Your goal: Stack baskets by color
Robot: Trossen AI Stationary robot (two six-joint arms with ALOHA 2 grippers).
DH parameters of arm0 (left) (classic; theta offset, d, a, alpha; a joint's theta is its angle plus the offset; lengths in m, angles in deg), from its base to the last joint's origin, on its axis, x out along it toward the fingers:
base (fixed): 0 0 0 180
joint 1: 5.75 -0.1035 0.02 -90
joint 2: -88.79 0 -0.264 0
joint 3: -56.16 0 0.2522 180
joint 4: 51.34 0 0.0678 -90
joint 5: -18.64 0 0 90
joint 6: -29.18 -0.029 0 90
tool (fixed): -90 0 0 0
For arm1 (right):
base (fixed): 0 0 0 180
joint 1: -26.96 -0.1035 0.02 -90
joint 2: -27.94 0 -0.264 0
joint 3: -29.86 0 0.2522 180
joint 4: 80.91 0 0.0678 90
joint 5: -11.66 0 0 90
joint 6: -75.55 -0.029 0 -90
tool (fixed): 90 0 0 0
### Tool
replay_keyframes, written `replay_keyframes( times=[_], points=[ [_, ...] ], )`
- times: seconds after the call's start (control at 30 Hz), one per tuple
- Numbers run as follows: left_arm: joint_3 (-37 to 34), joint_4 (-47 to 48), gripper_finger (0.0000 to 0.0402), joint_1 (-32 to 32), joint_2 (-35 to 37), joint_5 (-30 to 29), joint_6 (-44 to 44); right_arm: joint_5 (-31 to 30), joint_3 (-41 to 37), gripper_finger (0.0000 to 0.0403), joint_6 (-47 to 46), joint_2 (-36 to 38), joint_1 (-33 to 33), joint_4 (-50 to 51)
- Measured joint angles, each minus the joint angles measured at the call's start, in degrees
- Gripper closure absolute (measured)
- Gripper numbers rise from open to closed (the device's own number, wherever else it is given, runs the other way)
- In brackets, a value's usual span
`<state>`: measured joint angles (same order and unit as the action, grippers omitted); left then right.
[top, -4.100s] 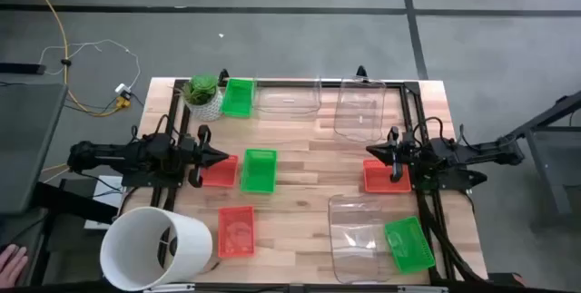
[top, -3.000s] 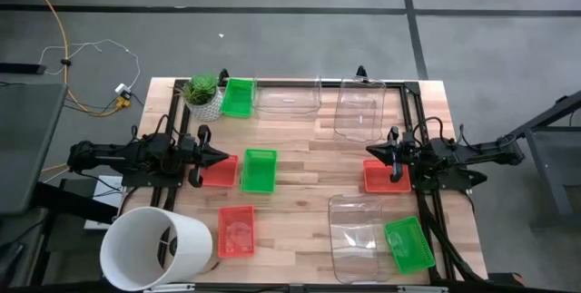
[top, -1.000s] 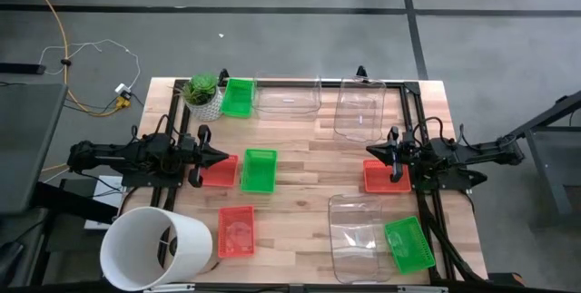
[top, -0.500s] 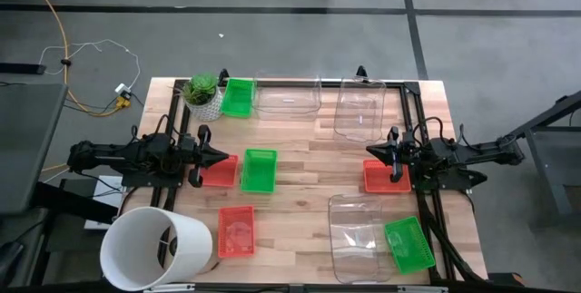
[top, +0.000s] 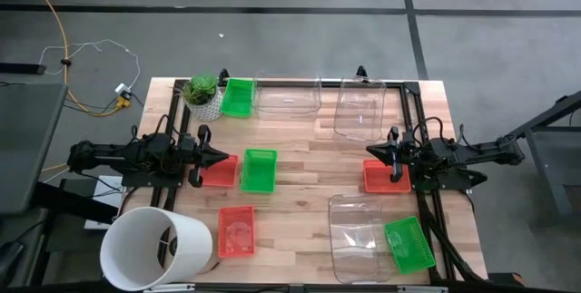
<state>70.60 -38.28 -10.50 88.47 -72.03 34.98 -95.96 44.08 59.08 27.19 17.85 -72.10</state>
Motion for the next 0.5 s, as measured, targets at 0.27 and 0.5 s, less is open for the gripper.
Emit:
replay_keyframes(
  times=[0.27, 0.5],
  points=[
    [-0.01, -1.41, 0.0401, 0.01, -0.04, -1.66, 0.04, 0.01, -0.01, 0.0402, 0.0, 0.01, 0.0, 0.0],
    [0.03, -12.03, 0.0385, 0.02, -2.67, -5.83, -0.43, 0.01, -0.01, 0.0402, 0.0, 0.0, 0.02, 0.0]
  ],
)
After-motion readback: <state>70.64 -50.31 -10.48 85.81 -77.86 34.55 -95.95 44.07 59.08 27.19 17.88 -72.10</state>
